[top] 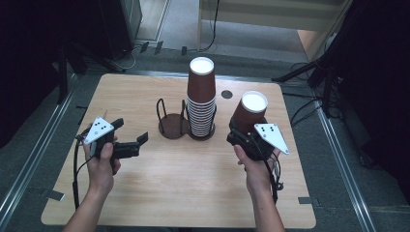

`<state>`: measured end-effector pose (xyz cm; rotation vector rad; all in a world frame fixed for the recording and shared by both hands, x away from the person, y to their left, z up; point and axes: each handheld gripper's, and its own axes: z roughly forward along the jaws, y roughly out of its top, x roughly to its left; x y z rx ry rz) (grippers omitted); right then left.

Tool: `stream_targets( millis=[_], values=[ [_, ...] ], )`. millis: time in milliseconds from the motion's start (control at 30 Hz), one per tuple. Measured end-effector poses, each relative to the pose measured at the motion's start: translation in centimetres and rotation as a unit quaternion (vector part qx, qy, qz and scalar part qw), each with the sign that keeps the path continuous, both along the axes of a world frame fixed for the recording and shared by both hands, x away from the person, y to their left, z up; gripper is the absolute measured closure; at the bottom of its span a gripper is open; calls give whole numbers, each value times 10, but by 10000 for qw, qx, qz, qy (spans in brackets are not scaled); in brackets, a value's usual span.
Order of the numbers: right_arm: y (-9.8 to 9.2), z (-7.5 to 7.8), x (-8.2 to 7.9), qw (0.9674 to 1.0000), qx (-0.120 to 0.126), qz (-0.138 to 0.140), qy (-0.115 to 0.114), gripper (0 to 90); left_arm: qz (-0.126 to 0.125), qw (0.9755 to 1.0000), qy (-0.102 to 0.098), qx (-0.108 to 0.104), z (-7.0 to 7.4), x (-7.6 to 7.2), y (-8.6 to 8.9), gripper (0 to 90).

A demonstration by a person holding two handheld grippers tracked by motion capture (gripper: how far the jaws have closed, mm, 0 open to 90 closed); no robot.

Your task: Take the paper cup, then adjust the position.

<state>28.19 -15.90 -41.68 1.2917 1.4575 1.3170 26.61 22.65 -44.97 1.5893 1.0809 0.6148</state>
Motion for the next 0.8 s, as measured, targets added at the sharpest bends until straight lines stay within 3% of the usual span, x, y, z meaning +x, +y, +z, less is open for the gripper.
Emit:
stream_targets(
  millis=[333,500,800],
  values=[
    [4,-20,-4,9999,-135,54,60,99,-292,9995,133,62,-9,3,-12,0],
    [11,-31,-5,9993,-337,108,146,99,-463,9989,99,37,-7,1,-17,0],
    [17,-39,-5,9987,-457,176,120,100,-818,9965,161,-66,-10,3,-27,0]
  ],
)
